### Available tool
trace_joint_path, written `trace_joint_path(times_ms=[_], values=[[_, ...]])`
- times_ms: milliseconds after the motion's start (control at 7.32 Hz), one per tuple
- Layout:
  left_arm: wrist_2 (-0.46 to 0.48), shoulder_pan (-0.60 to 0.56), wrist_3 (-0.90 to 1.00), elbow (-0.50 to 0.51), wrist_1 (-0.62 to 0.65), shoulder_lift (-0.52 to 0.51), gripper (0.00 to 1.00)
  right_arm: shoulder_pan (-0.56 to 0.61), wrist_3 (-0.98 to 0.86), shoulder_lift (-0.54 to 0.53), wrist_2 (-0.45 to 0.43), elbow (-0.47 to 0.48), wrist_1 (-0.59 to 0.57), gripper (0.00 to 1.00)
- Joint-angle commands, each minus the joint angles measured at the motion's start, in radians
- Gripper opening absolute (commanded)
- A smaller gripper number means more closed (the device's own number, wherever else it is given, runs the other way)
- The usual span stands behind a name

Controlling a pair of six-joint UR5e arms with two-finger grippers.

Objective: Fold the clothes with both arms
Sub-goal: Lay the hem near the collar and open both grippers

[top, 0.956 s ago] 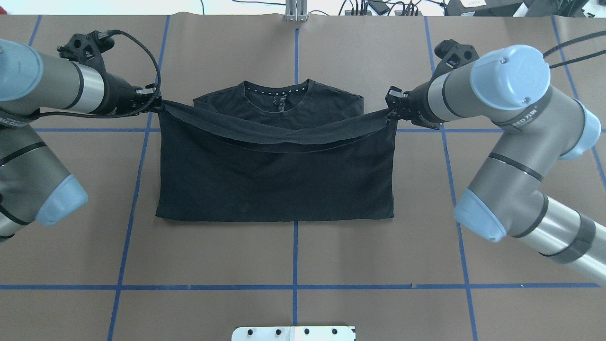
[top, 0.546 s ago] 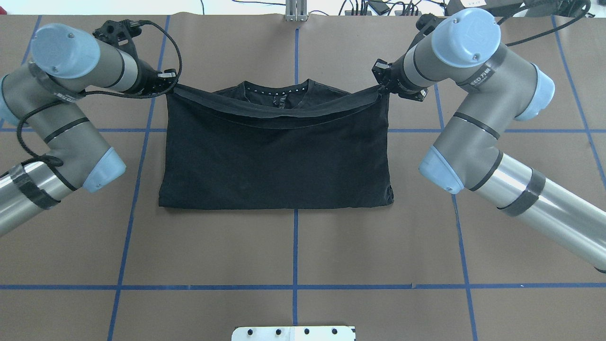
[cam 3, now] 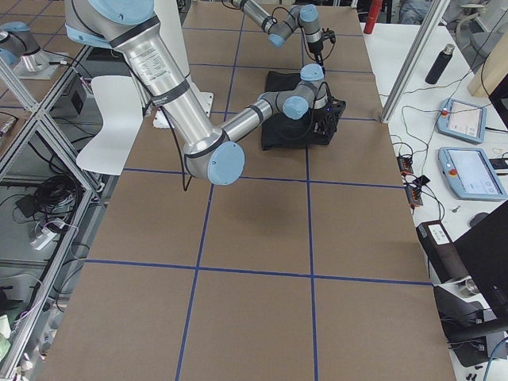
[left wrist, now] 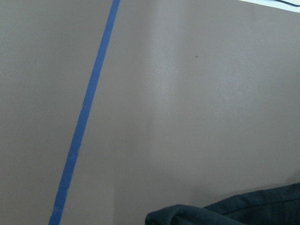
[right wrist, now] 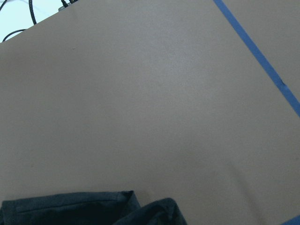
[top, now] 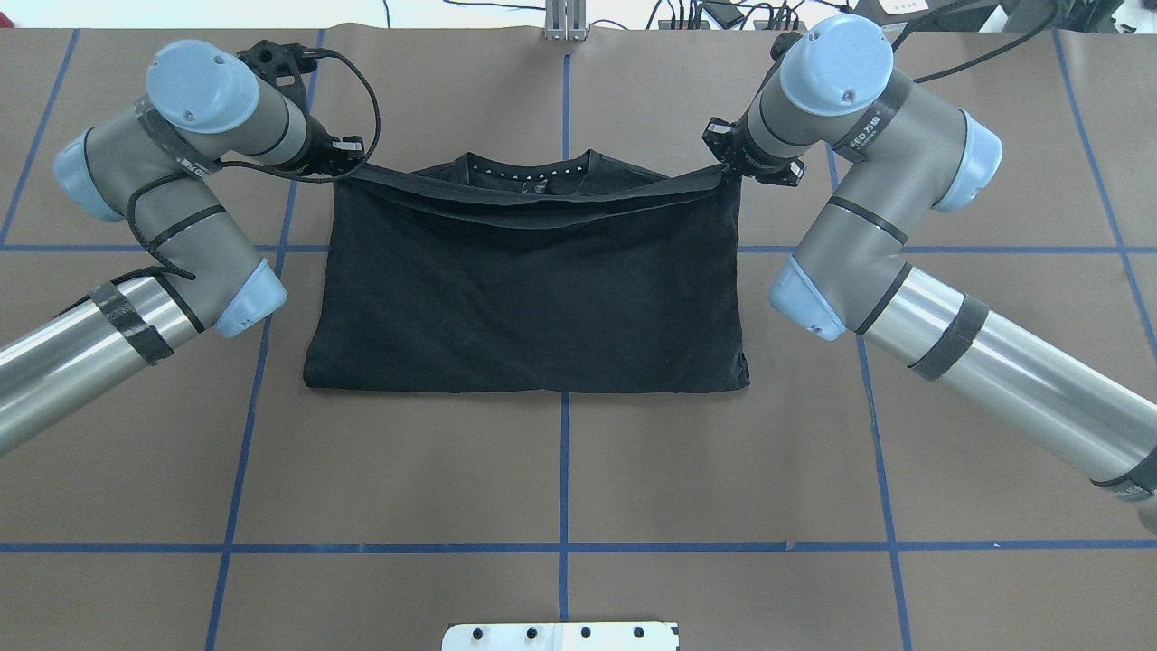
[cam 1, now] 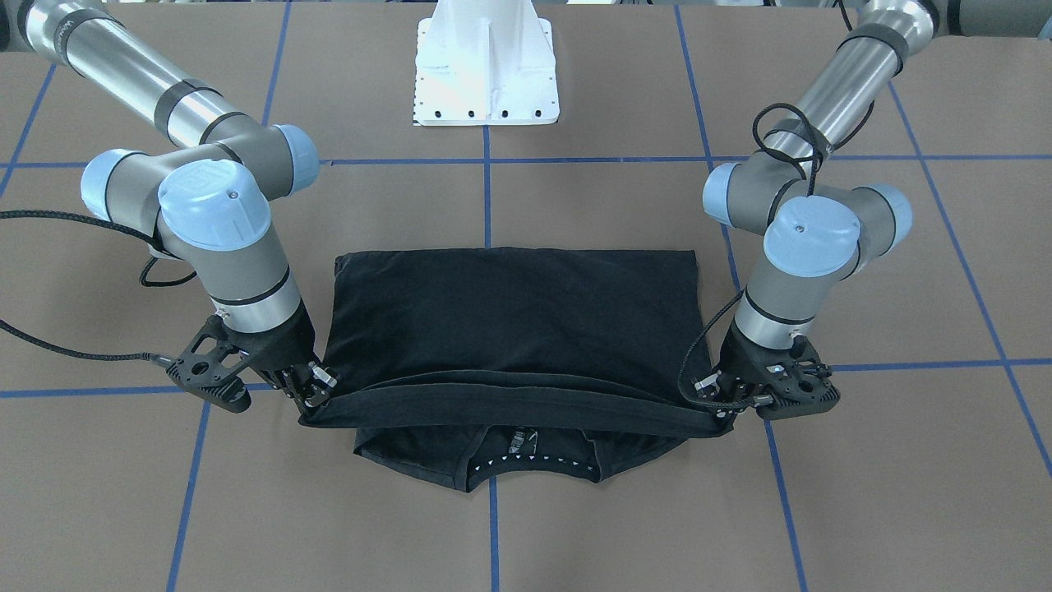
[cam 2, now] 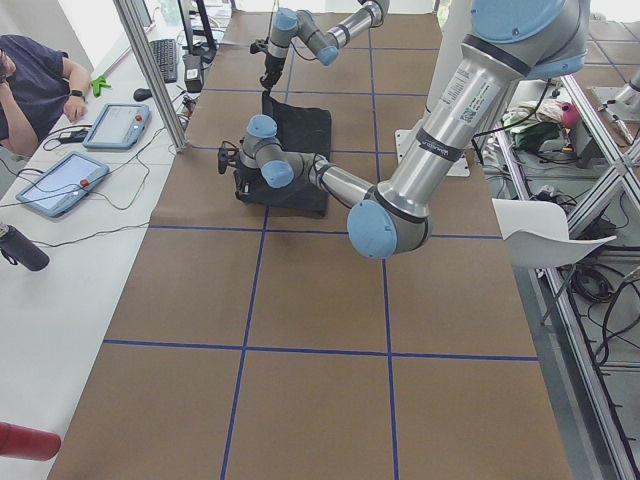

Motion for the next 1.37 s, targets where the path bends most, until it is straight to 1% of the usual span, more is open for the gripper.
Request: trace_joint_path(times_ms=[0,273,410,546,683,819,956,1092,1229], values=[[-0.003,-0.002,0.057,0.012,-0.003,-0.002,0.0,0.002,-0.033,-0.003,0.001,-0.01,0.0,0.0],[-0.009,-0.003,0.074,0.009,-0.003,-0.004,0.0,0.008,-0.056,-0.002,0.003,-0.026,0.0,0.0],[-0.009,-0.005,0.074,0.009,-0.003,-0.004,0.14,0.008,-0.058,0.001,0.003,-0.025,0.0,0.0],[-0.01,-0.006,0.074,0.008,-0.006,-0.002,0.58,0.01,-0.062,0.001,0.004,-0.026,-0.001,0.82],[-0.012,-0.009,0.076,-0.007,-0.017,0.004,1.0,0.013,-0.097,0.003,0.012,-0.028,-0.003,1.0],[-0.074,-0.023,0.096,-0.02,-0.019,0.007,1.0,0.028,-0.165,0.003,0.052,-0.028,-0.004,1.0],[-0.155,-0.053,0.164,-0.067,-0.017,0.039,1.0,0.05,-0.229,0.0,0.142,-0.025,0.0,1.0],[-0.174,-0.051,0.174,-0.172,-0.019,0.129,1.0,0.057,-0.237,-0.01,0.184,-0.014,0.002,1.0],[-0.176,-0.046,0.174,-0.278,-0.019,0.207,1.0,0.056,-0.243,-0.023,0.184,0.006,0.002,1.0]])
